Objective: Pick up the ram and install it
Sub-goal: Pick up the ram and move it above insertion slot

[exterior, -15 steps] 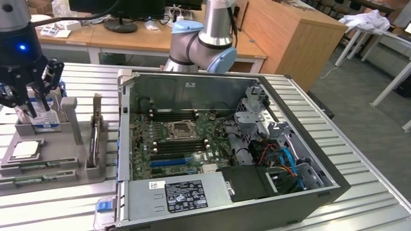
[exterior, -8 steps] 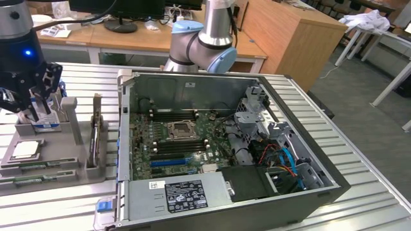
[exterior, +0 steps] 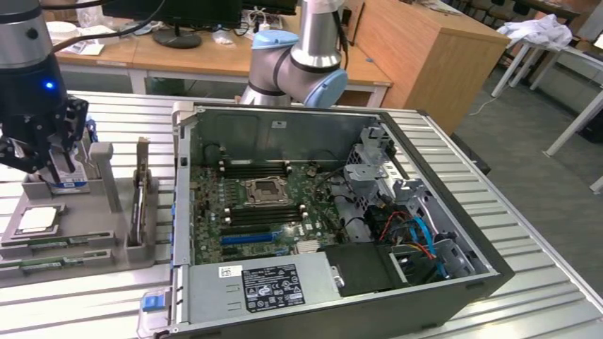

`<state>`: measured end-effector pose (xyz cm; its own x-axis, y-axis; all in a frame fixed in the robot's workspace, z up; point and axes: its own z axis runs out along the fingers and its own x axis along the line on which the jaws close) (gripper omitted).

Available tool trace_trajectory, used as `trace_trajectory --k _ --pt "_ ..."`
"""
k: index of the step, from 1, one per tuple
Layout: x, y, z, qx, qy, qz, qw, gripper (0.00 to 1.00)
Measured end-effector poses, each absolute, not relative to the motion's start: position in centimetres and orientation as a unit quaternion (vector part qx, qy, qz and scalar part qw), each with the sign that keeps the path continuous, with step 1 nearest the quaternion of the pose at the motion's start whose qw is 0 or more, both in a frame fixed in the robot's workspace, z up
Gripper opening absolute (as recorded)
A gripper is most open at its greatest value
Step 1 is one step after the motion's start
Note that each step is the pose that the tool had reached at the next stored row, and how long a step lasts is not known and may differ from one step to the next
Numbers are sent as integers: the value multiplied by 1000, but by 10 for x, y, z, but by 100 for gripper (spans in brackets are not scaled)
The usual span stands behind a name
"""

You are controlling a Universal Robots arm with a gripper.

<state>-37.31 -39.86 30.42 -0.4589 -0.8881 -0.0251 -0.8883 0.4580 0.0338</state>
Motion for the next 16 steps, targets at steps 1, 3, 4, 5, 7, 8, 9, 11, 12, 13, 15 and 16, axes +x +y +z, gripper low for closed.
trace_trajectory --k 1,3,4,5,7,8,9,11,12,13,15,16 --pt "-373 -399 303 -528 849 21 2 31" --pt "-373 -399 300 -543 839 21 1 31" --pt "-373 -399 299 -551 835 21 1 31" --pt "-373 -399 297 -558 830 21 1 31" --pt "-373 -399 294 -573 819 21 1 31" --pt "-373 -399 293 -581 814 21 0 31" --pt "-373 -399 291 -588 809 21 0 31" --pt "-373 -399 288 -602 798 21 0 31" --pt "-373 -399 287 -610 792 21 0 31" --pt "-373 -399 286 -617 787 21 -1 31" --pt "-373 -399 283 -631 775 21 -1 31" --pt "-373 -399 281 -638 770 21 -1 31"
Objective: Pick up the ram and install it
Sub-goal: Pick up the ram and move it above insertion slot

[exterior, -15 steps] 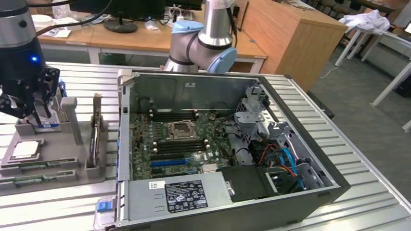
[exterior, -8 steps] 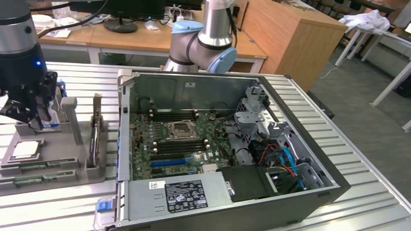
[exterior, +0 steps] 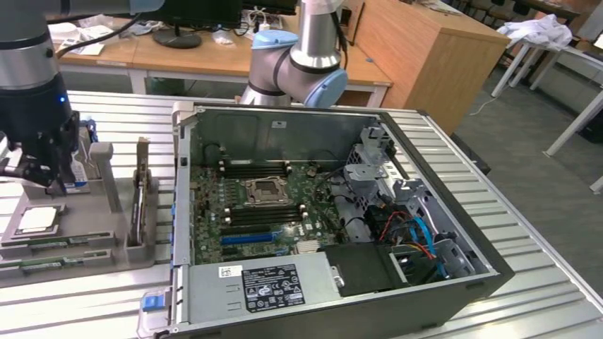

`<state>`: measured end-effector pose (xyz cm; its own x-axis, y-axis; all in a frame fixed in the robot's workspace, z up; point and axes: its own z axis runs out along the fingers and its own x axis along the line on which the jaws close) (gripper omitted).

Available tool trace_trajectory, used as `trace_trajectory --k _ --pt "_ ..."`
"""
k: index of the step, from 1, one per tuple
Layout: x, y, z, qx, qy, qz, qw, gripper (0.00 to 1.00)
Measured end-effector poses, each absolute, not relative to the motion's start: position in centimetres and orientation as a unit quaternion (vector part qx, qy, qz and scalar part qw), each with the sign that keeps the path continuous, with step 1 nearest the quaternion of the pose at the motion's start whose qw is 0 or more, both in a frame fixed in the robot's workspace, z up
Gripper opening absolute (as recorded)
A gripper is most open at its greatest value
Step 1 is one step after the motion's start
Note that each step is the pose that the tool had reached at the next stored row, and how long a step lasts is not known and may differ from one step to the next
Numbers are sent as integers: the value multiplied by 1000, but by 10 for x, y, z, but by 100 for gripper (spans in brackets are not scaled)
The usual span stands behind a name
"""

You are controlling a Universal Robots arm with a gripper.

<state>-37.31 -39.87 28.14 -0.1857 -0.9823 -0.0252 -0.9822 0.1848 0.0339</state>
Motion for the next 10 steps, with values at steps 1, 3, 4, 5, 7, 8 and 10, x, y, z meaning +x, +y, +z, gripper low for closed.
trace_trajectory --k 1,3,4,5,7,8,10 --pt "-373 -399 280 645 -764 -21 1 31" --pt "-373 -399 277 659 -752 -21 2 31" --pt "-373 -399 276 666 -746 -21 2 31" --pt "-373 -400 274 669 -743 -22 3 31" --pt "-373 -406 271 670 -742 -24 6 31" --pt "-373 -409 270 670 -742 -25 6 31" --pt "-373 -417 267 670 -741 -27 8 31"
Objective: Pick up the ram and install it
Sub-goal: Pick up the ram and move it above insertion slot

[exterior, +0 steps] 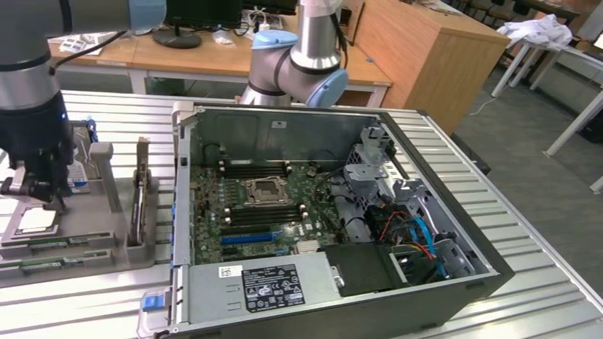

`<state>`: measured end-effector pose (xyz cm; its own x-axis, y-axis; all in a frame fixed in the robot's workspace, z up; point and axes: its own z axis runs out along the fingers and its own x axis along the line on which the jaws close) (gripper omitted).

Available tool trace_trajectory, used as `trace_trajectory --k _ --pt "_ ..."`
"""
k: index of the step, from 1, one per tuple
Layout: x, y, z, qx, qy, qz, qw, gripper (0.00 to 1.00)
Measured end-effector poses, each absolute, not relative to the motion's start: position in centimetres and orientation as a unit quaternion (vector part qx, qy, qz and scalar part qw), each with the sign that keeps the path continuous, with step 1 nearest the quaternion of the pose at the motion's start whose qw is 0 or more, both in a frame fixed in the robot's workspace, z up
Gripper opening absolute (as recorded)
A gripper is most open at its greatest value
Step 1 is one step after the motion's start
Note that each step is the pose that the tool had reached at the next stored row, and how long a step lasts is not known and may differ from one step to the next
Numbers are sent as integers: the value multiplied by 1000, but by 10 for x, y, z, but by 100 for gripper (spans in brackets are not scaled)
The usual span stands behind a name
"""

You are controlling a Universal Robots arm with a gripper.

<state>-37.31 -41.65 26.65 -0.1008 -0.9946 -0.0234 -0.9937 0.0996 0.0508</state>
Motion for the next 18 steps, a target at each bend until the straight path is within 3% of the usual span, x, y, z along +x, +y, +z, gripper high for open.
trace_trajectory --k 14,18 --pt "-373 -461 242 674 -736 -46 30 31" --pt "-373 -462 238 692 -720 -46 32 31"
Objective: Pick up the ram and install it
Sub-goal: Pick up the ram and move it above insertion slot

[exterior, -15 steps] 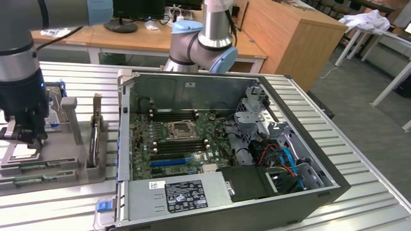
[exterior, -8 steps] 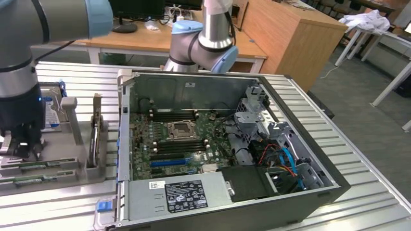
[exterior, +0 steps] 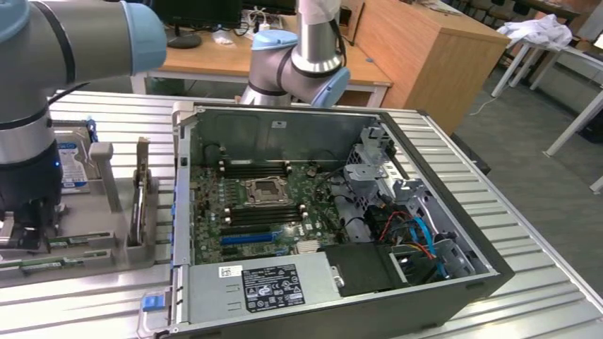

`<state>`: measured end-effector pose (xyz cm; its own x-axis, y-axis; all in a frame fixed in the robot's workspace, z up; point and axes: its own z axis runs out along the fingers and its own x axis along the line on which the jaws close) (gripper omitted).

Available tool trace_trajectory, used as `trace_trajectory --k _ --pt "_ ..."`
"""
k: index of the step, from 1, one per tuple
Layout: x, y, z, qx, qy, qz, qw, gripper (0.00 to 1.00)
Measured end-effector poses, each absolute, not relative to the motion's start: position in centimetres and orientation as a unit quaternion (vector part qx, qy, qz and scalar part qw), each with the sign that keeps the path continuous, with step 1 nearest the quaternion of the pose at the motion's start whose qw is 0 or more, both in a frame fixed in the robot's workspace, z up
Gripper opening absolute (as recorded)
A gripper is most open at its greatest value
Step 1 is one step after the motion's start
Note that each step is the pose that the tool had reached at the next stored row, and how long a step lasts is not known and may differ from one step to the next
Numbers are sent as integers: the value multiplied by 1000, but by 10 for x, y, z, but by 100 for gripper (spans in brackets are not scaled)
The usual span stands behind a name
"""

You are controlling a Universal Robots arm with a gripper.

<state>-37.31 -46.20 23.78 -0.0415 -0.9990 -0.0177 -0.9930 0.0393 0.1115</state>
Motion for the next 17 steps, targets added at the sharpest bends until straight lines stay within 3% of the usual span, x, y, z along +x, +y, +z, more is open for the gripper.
trace_trajectory --k 8,12,17 --pt "-373 -462 236 713 -699 -44 32 31" --pt "-376 -462 235 714 -700 -20 9 31" --pt "-377 -462 230 714 -700 -16 6 31"
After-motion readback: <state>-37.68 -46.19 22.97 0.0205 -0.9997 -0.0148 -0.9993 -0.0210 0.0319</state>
